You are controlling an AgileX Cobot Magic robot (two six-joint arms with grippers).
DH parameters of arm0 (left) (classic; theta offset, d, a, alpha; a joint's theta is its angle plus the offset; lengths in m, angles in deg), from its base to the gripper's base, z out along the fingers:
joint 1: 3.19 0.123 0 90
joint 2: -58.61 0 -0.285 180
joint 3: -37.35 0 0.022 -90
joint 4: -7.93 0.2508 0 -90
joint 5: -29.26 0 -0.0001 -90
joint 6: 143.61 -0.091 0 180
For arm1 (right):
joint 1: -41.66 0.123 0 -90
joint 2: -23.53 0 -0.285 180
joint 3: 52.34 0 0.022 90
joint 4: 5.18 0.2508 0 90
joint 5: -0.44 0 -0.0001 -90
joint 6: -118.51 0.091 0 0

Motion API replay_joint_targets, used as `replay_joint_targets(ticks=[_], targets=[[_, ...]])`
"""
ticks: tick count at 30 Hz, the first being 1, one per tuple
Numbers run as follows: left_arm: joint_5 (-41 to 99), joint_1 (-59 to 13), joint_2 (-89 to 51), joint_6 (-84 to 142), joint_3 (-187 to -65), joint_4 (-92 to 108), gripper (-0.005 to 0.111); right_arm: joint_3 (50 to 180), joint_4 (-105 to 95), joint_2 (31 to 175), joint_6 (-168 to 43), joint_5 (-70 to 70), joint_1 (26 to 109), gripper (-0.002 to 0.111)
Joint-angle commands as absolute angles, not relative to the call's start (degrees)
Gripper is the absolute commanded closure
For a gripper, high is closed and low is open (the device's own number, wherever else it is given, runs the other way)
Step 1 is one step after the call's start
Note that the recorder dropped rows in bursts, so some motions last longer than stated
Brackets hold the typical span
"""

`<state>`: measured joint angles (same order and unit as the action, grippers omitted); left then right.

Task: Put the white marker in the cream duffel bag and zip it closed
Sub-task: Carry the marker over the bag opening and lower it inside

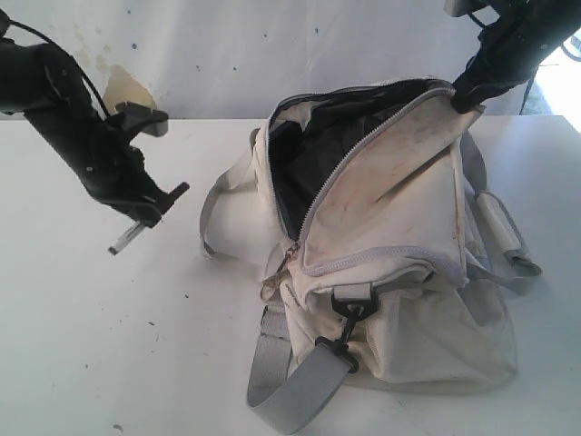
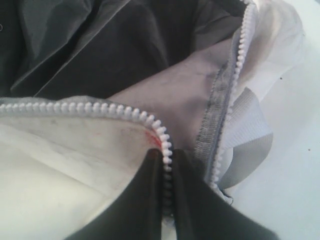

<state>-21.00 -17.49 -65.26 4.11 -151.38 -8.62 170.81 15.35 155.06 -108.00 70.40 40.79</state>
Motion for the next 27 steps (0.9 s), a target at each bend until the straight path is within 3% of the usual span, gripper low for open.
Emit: replay_joint_targets(ticks=[1, 8, 14, 27], targets=[[-16.17, -17.57, -62.52, -2.49, -151.50, -24.17, 0.107, 171.00, 15.68, 154.20, -107.71, 70.41, 40.31, 0.108], [-16.37, -17.67, -62.25, -19.86, -152.05, -53.03, 0.107, 171.00, 15.80, 154.20, -107.71, 70.41, 40.31, 0.108], [-14.35, -18.82, -62.47, -25.20, -155.37, -57.90, 0.107, 171.00, 15.80, 154.20, -107.71, 70.41, 40.31, 0.108], [1.76, -29.26, -63.70, -42.51, -156.19, -70.36, 0.107, 171.00, 15.80, 154.31, -107.71, 70.41, 40.31, 0.108]])
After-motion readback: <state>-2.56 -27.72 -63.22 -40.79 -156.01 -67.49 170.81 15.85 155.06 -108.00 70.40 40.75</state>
